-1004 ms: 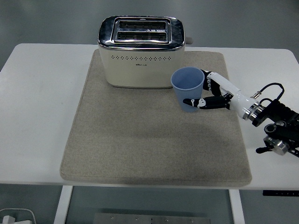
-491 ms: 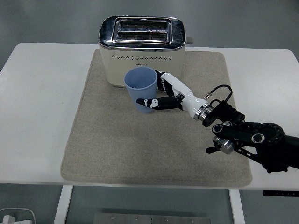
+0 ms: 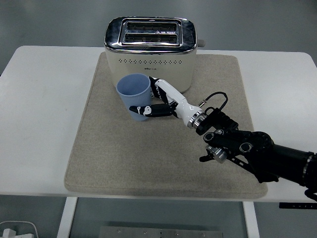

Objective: Put the water cup in front of the bread machine

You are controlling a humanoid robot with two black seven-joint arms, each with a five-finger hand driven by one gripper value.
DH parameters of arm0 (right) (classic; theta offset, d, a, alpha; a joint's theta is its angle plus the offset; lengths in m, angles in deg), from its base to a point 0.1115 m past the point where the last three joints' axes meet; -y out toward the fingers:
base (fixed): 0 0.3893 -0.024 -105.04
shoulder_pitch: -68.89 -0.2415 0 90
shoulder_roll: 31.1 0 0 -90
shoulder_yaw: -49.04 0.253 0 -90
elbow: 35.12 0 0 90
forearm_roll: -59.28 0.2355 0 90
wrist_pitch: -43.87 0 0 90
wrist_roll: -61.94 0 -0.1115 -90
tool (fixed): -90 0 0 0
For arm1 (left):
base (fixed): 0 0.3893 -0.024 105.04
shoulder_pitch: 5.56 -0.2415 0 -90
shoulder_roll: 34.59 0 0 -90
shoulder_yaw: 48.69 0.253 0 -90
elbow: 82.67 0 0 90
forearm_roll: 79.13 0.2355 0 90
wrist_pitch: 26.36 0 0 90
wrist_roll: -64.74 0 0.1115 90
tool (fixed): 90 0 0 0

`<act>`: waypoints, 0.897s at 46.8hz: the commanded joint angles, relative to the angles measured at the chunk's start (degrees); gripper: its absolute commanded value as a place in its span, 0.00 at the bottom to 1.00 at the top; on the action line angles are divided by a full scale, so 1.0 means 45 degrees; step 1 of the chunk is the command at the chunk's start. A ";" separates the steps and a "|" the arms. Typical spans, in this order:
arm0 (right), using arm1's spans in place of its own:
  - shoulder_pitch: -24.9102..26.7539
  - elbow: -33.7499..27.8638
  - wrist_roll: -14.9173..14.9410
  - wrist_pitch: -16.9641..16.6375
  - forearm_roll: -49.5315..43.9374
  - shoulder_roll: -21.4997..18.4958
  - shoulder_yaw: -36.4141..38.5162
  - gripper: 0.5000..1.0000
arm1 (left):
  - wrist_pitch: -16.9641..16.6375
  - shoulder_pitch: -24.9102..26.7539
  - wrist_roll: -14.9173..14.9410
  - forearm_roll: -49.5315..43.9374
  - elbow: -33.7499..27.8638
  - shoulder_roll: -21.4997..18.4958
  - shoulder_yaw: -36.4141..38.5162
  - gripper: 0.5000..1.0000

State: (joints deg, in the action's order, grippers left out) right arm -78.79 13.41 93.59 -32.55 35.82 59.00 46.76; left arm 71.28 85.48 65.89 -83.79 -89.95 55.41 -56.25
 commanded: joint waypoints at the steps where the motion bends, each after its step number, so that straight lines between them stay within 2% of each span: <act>1: 0.0025 -0.0081 0.0000 0.0009 -0.0002 -0.0021 0.0018 0.00 | 0.0001 0.0003 -0.0002 -0.0001 -0.0003 0.0000 -0.0001 1.00; 6: 0.0161 -0.0432 0.0000 0.0009 0.0017 -0.0021 0.0018 0.00 | 0.0001 0.0003 -0.0002 -0.0001 -0.0003 0.0000 -0.0001 1.00; 10: 0.0259 -0.0745 -0.0020 0.0009 0.0017 -0.0021 0.0018 0.11 | 0.0001 0.0003 -0.0002 -0.0001 -0.0003 0.0000 -0.0001 1.00; 16: 0.0337 -0.0980 -0.0020 0.0009 0.0017 -0.0021 0.0018 0.44 | 0.0001 0.0003 -0.0002 -0.0001 0.0017 0.0000 -0.0001 1.00; 21: 0.0376 -0.0980 -0.0020 0.0009 0.0017 -0.0021 0.0018 0.85 | 0.0001 0.0003 -0.0002 -0.0001 -0.0003 0.0000 -0.0001 1.00; 42: 0.0376 -0.0726 -0.0020 -0.0089 -0.0002 -0.0021 -0.0021 0.86 | 0.0001 0.0003 -0.0002 -0.0001 -0.0003 0.0000 -0.0001 1.00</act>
State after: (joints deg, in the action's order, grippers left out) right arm -77.11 10.15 93.48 -32.77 35.84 58.90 46.62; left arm 71.28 85.49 65.88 -83.79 -89.95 55.41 -56.25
